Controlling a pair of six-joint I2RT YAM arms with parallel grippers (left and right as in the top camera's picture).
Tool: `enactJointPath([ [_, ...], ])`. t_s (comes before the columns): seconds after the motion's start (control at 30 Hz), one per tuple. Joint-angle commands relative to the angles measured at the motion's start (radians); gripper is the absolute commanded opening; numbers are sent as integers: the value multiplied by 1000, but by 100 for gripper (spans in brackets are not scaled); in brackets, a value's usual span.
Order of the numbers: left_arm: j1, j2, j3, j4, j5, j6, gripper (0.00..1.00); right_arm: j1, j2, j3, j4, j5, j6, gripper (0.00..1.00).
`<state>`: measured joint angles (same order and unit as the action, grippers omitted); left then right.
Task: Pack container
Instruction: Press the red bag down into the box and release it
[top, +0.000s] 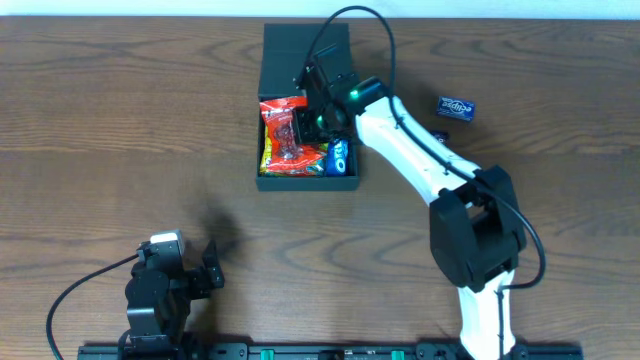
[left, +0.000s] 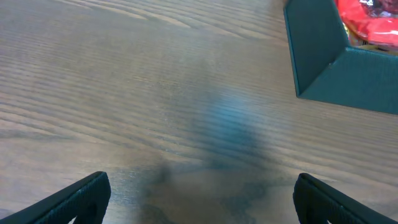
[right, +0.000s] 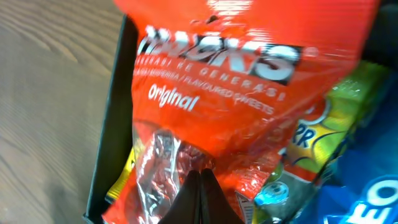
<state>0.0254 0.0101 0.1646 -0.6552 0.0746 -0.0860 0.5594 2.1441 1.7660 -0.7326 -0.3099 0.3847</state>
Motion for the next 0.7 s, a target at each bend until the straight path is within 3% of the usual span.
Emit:
enactJointPath([
  [0.0, 5, -6, -6, -6, -7, -11, 95, 37, -12, 14, -1, 54, -27, 1],
  [0.3, 5, -6, -6, -6, -7, -11, 95, 65, -10, 12, -1, 195, -27, 1],
  [0.67, 5, -6, -6, -6, -7, -11, 95, 66, 29, 19, 4, 201, -42, 1],
])
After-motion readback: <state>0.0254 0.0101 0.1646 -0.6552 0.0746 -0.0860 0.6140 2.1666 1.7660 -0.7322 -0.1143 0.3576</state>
